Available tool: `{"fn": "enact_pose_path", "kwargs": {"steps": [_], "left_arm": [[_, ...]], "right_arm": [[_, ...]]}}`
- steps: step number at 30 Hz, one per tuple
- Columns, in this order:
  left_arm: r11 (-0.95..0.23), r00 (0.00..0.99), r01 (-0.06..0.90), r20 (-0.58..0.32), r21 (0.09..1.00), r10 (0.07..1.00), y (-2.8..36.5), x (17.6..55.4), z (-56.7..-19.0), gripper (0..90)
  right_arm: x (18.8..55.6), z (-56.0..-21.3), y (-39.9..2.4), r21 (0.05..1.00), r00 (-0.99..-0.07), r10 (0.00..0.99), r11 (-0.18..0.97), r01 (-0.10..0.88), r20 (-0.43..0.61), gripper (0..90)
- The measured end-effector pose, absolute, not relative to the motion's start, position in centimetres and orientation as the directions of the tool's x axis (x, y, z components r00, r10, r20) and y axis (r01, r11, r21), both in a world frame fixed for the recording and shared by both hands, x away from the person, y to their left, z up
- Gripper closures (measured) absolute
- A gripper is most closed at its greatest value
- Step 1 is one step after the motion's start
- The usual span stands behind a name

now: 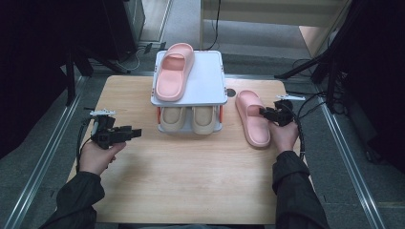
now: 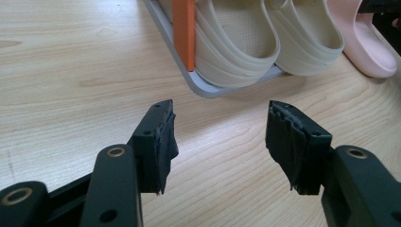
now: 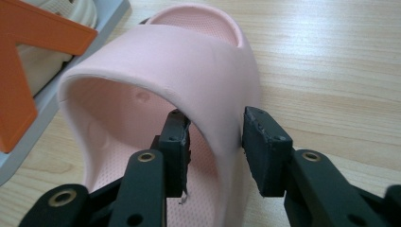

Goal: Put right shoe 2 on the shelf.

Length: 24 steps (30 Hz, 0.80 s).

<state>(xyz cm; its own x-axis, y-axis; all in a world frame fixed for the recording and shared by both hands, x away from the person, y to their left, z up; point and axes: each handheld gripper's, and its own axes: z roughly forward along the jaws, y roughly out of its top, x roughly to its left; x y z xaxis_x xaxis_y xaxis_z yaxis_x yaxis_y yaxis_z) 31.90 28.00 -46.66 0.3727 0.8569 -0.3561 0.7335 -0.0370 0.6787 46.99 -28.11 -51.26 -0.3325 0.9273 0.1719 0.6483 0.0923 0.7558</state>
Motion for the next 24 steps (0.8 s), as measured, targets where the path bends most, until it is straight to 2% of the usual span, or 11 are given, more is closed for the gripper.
{"fn": "enact_pose_path", "kwargs": {"steps": [8, 11, 24], "left_arm": [[-0.024, 0.361, 0.739, -0.365, 0.673, 0.858, 28.5, 31.7, -46.7, 43.0], [-0.021, 0.36, 0.738, -0.368, 0.674, 0.857, 28.5, 31.8, -46.8, 43.0], [-0.025, 0.372, 0.737, -0.374, 0.675, 0.849, 28.2, 32.1, -46.5, 43.1]], "right_arm": [[47.2, -50.9, -28.3, 0.739, -0.277, 0.944, 0.058, 0.671, 0.177, 83.1], [47.2, -50.6, -28.4, 0.722, -0.26, 0.936, 0.008, 0.691, 0.238, 84.0], [46.8, -46.9, -28.4, 0.689, -0.203, 0.937, -0.053, 0.723, 0.285, 85.0]]}}
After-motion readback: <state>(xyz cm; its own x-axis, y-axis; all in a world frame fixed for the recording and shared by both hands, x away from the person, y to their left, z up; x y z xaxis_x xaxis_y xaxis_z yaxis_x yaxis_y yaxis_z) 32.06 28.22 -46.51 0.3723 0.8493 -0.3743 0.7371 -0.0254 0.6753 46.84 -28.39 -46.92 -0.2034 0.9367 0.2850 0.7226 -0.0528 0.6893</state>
